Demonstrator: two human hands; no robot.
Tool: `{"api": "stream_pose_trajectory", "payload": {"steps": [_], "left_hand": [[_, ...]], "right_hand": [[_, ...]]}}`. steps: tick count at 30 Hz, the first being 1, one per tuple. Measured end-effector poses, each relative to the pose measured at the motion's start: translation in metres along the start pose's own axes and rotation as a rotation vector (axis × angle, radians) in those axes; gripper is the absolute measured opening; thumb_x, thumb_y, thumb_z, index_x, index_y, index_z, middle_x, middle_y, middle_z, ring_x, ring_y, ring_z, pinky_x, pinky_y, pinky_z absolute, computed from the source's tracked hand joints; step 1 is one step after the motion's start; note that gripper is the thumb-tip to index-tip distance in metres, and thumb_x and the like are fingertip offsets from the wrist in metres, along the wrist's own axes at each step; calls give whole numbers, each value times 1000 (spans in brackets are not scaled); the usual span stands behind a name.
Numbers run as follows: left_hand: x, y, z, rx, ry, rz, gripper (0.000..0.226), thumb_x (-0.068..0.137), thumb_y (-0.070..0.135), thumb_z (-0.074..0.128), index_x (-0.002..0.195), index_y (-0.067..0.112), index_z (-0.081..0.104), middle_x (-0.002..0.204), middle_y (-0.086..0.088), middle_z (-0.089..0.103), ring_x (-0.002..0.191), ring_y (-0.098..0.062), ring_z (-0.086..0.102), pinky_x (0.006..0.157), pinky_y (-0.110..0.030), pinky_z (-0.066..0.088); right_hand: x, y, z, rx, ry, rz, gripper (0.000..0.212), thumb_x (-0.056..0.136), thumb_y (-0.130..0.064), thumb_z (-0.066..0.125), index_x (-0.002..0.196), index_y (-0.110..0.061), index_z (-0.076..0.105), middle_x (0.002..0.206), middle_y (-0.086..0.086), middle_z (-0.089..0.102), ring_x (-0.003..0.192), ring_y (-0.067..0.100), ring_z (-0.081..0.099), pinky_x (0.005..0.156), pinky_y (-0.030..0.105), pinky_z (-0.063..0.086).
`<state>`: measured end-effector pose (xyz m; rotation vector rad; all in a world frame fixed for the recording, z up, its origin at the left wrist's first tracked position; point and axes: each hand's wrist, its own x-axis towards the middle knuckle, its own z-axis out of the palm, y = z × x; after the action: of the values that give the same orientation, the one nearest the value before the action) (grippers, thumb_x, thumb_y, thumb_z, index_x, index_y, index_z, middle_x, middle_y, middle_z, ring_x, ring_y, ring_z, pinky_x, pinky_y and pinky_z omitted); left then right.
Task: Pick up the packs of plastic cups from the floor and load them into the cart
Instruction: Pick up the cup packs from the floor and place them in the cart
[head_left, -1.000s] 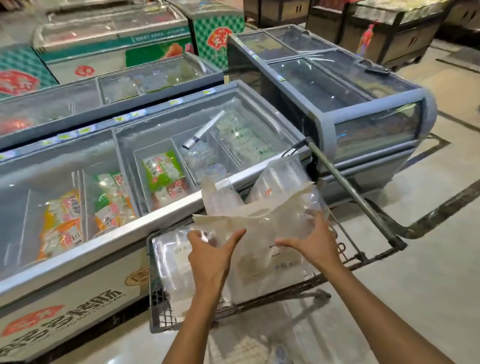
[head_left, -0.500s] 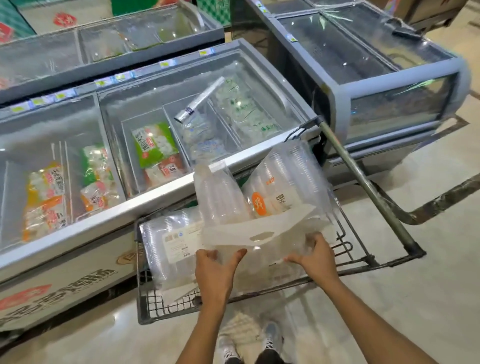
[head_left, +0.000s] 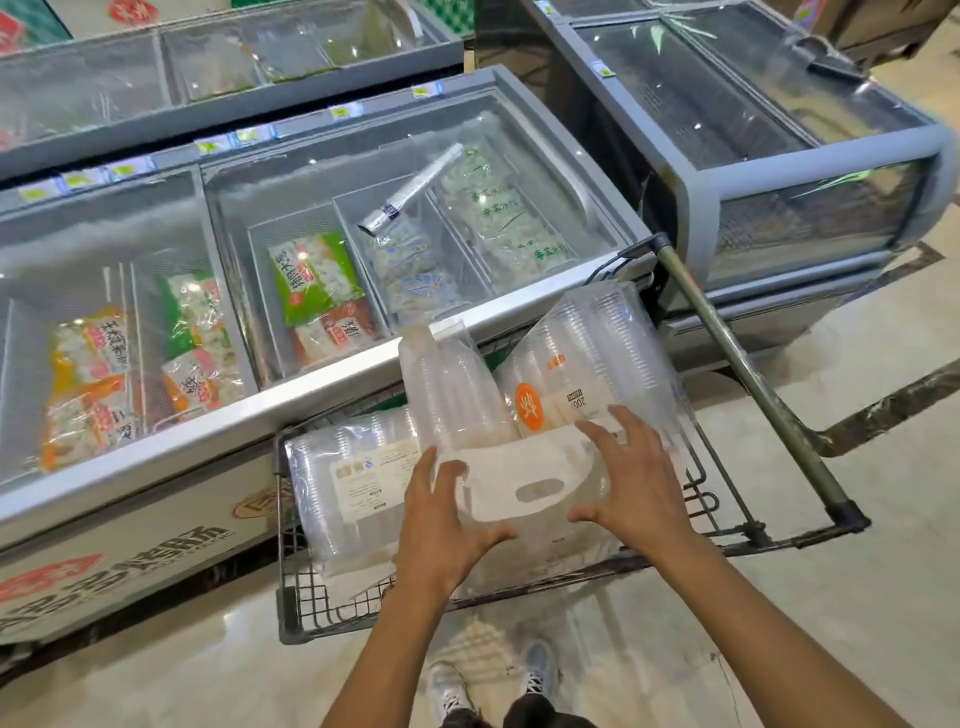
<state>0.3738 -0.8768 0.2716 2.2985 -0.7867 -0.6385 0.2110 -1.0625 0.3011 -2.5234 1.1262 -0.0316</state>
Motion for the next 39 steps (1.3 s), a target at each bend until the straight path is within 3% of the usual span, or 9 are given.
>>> {"api": "stream_pose_trajectory", "payload": {"steps": [5,10,13,20,25,30,34,39], "left_hand": [[0,-6,-5,5,-19,34,101,56,61,94,140,32,46,171,10,8,154,-25,25,118,-45,37],[-13,2,-31,-52,102,48,120,59,66,90,157,34,29,171,10,14,156,-16,20,121,-41,30],[-28,2,-47,-38,163,95,122,62,69,88,160,36,23,170,11,17,157,-12,14,122,-36,25],[-70,-2,-90,150,354,41,115,63,79,79,157,31,32,166,2,28,153,-23,23,121,-48,35],[-135,-25,-114,275,495,-155,114,63,83,74,156,29,36,159,-3,37,147,-27,34,114,-50,43],[-236,-57,-123,313,675,-439,113,64,87,71,155,30,39,159,-6,40,145,-30,35,110,-51,46],[-343,-80,-122,255,794,-715,116,63,100,55,158,35,33,166,-4,33,152,-28,27,115,-52,39],[-490,-95,-115,165,980,-992,113,64,95,59,158,37,33,168,-2,27,153,-28,22,115,-53,38]], "right_hand": [[-6,-4,4,-60,-25,45,115,47,-52,99,147,-28,47,149,10,33,141,31,31,109,49,42],[-19,-12,-14,-81,91,55,113,48,-60,97,146,-27,50,154,16,31,144,38,29,116,56,34],[-24,-26,-27,-62,158,-6,115,46,-68,93,145,-27,53,155,18,32,145,40,30,115,59,36],[-9,-87,-46,-17,138,-252,112,54,-78,83,147,-27,50,155,17,34,147,38,27,121,55,27],[-11,-139,-37,-44,-5,-511,107,60,-88,70,149,-33,46,157,16,33,148,37,25,122,53,25],[-50,-198,-8,-85,-143,-757,108,66,-93,59,152,-29,45,159,20,32,149,39,23,123,54,23],[-116,-255,16,-94,-184,-1007,107,67,-97,47,148,-27,52,152,22,41,142,41,33,119,53,30],[-238,-321,43,-123,-260,-1288,109,69,-102,29,151,-31,45,154,19,39,141,37,33,116,52,33]]}}
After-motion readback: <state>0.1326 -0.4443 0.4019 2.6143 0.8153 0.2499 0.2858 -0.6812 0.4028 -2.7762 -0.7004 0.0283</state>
